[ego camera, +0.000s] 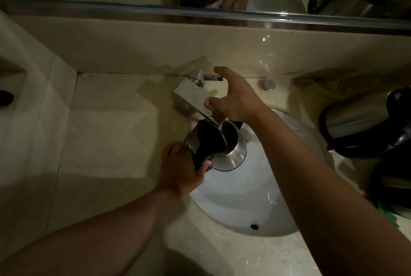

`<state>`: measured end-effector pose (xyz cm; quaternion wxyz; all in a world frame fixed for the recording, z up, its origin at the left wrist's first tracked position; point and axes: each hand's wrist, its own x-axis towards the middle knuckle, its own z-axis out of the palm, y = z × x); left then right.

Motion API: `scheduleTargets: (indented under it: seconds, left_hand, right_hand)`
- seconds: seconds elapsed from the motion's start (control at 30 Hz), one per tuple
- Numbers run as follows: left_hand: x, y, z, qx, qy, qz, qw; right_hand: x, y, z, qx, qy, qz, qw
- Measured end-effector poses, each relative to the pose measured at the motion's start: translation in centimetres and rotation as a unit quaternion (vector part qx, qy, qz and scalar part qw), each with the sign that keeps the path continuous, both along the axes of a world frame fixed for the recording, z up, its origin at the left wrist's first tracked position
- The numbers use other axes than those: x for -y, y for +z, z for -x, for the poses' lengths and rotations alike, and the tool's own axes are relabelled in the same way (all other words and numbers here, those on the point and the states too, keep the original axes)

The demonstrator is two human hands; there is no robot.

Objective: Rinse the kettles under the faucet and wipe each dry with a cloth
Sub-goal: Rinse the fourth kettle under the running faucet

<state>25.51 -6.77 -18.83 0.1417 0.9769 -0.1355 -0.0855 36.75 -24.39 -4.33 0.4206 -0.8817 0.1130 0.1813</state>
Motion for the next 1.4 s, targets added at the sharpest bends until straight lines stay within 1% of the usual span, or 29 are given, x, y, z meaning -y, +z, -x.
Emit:
scheduleTargets:
  seconds: [0.17,0.3,0.4,0.53,0.57,0.6,0.67,0.7,0.73,0.77,0.8,0.83,0.87,0.97,1.03,1.1,1.17,1.2,1.27,1.3,1.33,1.4]
  left_hand:
    - [0.0,-0.1,0.0,0.01,-0.006,0.001,1.0]
    - [-0.1,-0.2,0.0,0.002,-0.002,-0.002,1.0]
    - [-0.1,-0.2,-0.1,0.008,-0.006,0.005,1.0]
    - [-0.4,-0.4,-0.2,0.012,-0.019,0.023,0.999]
    - [-0.5,-0.3,-0.2,0.009,-0.02,0.026,0.999]
    - [-0.6,-0.1,-0.2,0.008,-0.022,0.029,0.999]
    - [-0.5,0.3,-0.1,0.012,-0.03,0.038,0.999]
    - [-0.5,0.5,-0.1,0.013,-0.033,0.039,0.999]
    - [-0.3,0.6,0.0,0.015,-0.032,0.034,0.999]
    - [-0.2,0.6,0.0,0.01,-0.024,0.023,0.999]
    - [-0.1,0.5,0.0,0.003,-0.014,0.015,1.0]
    - [-0.1,0.4,0.0,-0.003,-0.008,0.018,1.0]
    - [-0.2,0.2,0.0,-0.005,-0.012,0.028,1.0]
    - [-0.3,0.4,0.2,0.005,-0.036,0.038,0.999]
    - [-0.1,0.7,0.3,0.002,-0.037,0.035,0.999]
    - [-0.1,1.0,0.4,-0.004,-0.036,0.028,0.999]
    - [0.1,1.0,0.7,-0.033,-0.017,0.031,0.999]
    - [0.3,1.2,1.0,-0.053,-0.004,0.025,0.998]
    - [1.4,1.4,1.4,-0.097,0.036,0.008,0.995]
    - [2.7,2.5,1.9,-0.13,0.064,0.013,0.989]
    - [3.9,3.5,2.3,-0.164,0.102,0.046,0.98]
    - [6.5,6.0,3.7,-0.25,0.208,0.147,0.934]
  right_hand:
    - [-0.5,-0.7,0.5,0.003,-0.009,-0.034,0.999]
    - [-0.1,-0.4,0.2,0.016,-0.005,0.006,1.0]
    - [0.3,-0.2,0.4,0.048,-0.003,0.036,0.998]
    - [-0.8,0.7,3.4,0.049,0.015,0.039,0.998]
    - [-1.5,0.9,5.2,0.068,0.003,0.045,0.997]
    - [-2.3,1.1,7.4,0.106,-0.013,0.057,0.993]
    - [-3.7,0.6,11.9,0.213,-0.025,0.094,0.972]
    - [-4.0,-0.4,13.8,0.251,-0.011,0.131,0.959]
    - [-4.0,-1.6,15.4,0.262,0.016,0.184,0.947]
    - [-3.8,-2.8,16.7,0.238,0.046,0.245,0.939]
    - [-3.5,-4.0,17.5,0.196,0.069,0.298,0.932]
    - [-3.0,-4.8,18.0,0.16,0.079,0.331,0.927]
    - [-2.3,-5.5,18.3,0.133,0.08,0.342,0.927]
    - [-0.3,-7.0,18.6,0.046,0.096,0.314,0.943]
    - [1.0,-7.5,18.9,-0.017,0.113,0.267,0.957]
    - [2.2,-7.0,19.3,-0.032,0.106,0.209,0.972]
    - [3.6,-5.9,19.8,-0.023,0.045,0.145,0.988]
    - [4.5,-5.2,20.1,-0.022,-0.01,0.108,0.994]
    - [6.7,-4.2,21.2,-0.013,-0.125,0.064,0.99]
    - [8.1,-3.8,22.2,-0.009,-0.163,0.082,0.983]
    - [9.5,-3.5,23.1,-0.016,-0.179,0.133,0.975]
    - [12.5,-3.3,25.6,-0.078,-0.179,0.248,0.949]
